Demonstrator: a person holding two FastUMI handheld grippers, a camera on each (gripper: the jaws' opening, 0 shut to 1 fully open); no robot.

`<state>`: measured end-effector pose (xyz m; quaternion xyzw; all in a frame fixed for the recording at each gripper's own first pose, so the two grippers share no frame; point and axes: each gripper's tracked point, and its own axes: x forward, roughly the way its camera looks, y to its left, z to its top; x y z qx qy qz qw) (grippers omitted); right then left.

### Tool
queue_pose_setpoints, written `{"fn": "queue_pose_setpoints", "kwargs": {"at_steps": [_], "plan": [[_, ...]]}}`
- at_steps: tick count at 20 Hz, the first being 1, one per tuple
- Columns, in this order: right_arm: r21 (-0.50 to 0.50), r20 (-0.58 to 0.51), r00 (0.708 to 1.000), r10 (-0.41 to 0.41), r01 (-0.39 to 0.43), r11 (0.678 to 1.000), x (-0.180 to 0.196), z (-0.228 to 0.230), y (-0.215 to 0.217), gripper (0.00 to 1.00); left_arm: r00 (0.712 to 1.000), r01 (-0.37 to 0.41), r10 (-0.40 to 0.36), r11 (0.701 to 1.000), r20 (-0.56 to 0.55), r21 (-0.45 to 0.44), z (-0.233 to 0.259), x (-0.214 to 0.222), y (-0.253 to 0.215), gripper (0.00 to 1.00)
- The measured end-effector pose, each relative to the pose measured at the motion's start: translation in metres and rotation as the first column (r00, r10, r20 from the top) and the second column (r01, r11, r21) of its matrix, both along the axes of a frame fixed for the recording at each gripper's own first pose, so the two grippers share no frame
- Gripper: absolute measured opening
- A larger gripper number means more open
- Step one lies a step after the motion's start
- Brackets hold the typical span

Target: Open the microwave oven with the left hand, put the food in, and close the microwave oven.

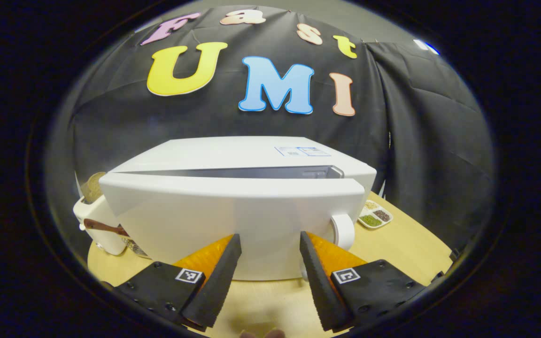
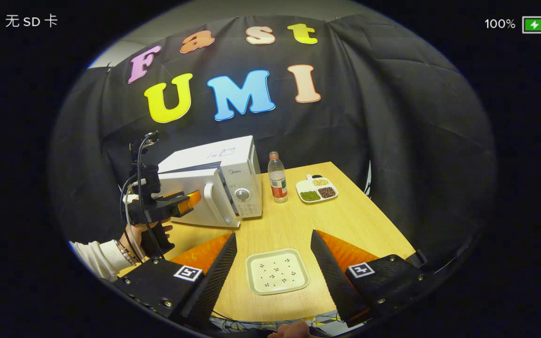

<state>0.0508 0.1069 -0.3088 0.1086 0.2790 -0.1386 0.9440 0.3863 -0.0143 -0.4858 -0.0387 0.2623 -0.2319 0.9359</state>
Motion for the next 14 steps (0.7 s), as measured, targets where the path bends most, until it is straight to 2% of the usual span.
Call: {"fn": "queue_pose_setpoints", "kwargs": {"at_steps": [1,2,6,11,14], "plan": [[-0.002,-0.006,1.000,-0.004,0.004,1.000,-0.001,-0.002,0.000,0.97,1.000,-0.009,0.009,1.000,-0.006,-0.011,-0.001,0.008,-0.004,0.90],[-0.001,-0.009,1.000,-0.009,0.009,1.000,-0.001,-0.004,-0.001,0.97,0.999,-0.031,0.031,1.000,-0.016,-0.003,-0.002,0.014,-0.003,0.81],[0.016,-0.010,1.000,-0.002,0.003,1.000,-0.002,-0.007,0.004,0.97,0.997,-0.054,0.051,0.997,-0.053,-0.055,-0.005,0.014,-0.007,0.82],[0.015,-0.012,0.999,0.036,-0.036,0.999,-0.001,-0.008,0.013,0.97,0.999,-0.045,0.043,0.998,-0.032,-0.053,-0.004,0.025,-0.011,0.82],[0.004,0.003,0.999,0.049,-0.049,0.999,-0.008,0.000,0.013,0.97,0.996,-0.042,0.039,0.999,-0.079,-0.034,-0.012,0.018,-0.012,0.82]]}}
